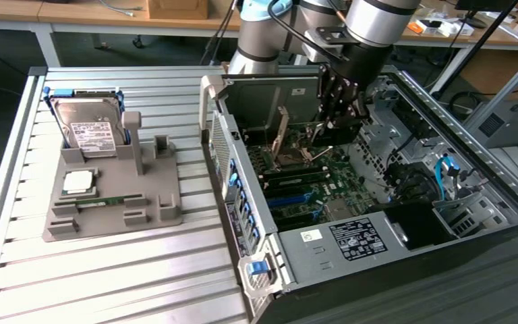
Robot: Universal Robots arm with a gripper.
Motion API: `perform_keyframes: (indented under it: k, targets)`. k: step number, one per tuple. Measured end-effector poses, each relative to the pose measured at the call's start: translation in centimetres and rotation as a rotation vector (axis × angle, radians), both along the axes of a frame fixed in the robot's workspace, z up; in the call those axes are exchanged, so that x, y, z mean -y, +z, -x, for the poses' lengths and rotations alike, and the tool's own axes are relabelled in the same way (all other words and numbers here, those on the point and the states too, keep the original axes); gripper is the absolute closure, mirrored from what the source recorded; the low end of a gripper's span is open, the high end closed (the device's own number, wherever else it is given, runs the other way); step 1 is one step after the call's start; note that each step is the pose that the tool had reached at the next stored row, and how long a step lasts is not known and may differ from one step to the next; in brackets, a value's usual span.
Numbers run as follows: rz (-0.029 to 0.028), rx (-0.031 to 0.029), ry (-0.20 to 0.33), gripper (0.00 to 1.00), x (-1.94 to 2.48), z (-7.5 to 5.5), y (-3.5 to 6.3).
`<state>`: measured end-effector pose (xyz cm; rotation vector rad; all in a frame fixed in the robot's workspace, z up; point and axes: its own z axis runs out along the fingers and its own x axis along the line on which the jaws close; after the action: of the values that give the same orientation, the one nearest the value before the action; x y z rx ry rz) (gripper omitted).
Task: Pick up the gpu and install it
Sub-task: 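Insert the gpu into the slot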
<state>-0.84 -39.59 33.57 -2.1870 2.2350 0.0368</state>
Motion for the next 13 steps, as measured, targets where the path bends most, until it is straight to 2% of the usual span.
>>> perform_keyframes:
  k: [6,13]
  targets:
    - [0.0000,0.0000,0.000,0.73,0.52,0.00,0.00]
    - [0.0000,0.0000,0.000,0.73,0.92,0.00,0.00]
